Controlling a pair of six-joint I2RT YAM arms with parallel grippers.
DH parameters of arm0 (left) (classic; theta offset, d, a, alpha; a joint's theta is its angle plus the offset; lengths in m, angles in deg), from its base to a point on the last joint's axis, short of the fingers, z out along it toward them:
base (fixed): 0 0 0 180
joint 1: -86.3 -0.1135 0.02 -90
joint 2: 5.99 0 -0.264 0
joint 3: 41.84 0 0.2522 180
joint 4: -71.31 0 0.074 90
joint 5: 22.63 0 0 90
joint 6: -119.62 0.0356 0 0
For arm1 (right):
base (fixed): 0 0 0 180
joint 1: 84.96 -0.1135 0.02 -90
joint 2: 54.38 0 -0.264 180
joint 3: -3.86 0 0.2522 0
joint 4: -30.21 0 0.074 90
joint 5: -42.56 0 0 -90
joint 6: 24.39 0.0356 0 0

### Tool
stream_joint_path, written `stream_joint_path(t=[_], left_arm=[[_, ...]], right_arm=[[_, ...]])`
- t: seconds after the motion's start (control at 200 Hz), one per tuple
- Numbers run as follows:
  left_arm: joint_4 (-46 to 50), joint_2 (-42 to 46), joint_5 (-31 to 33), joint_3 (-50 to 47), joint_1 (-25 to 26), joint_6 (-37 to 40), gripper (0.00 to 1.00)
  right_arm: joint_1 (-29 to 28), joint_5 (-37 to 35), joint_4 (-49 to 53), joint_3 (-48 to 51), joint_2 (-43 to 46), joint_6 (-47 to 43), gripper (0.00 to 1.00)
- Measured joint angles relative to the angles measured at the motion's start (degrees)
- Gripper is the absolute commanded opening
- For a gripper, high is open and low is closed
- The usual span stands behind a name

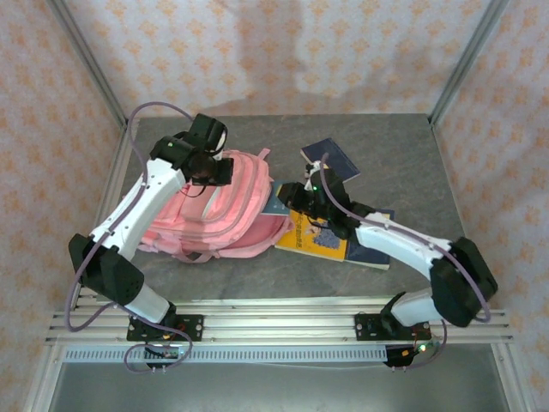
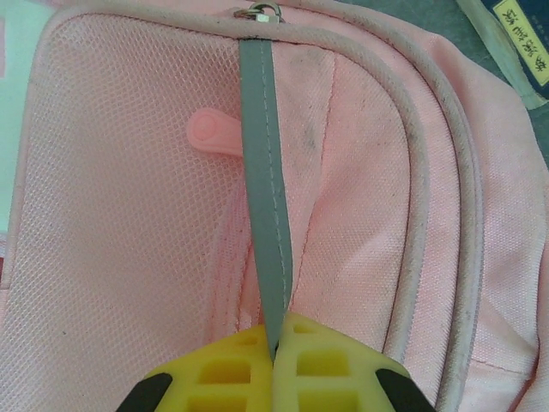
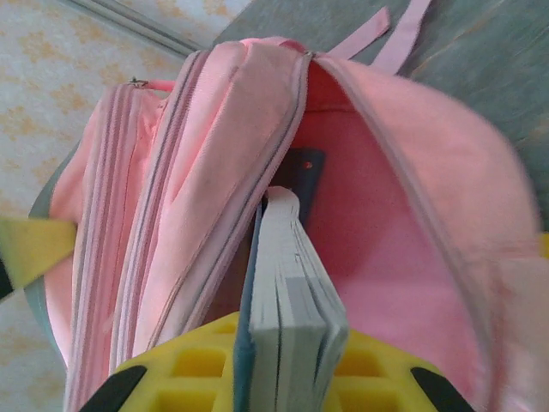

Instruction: Pack books, pencil case, and school supplies into a backpack

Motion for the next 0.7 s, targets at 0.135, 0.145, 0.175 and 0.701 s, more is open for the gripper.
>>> stream_joint_path(t=[0.135,0.145,0.175,0.701], left_arm=[[0.22,1.05,0.04,0.00,0.09,0.44,0.39],[0.22,1.14,0.09,0.00,0.11,0.02,0.40],[0.24,1.57,0.13,0.00,0.11,0.04,0.44],[0.63,3.28,-0.70,0.42,9.25,-0.20,0.59]], right_arm=[[-0.02,3.63,-6.99,-0.44,-4.17,6.60,0.00],[0.00,3.82,-7.32,-0.44,-4.35,7.10,0.00],[0.00,4.26,-8.20,-0.44,-4.76,8.26,0.00],[0.13,8.04,-17.29,-0.44,-5.99,17.57,0.00]])
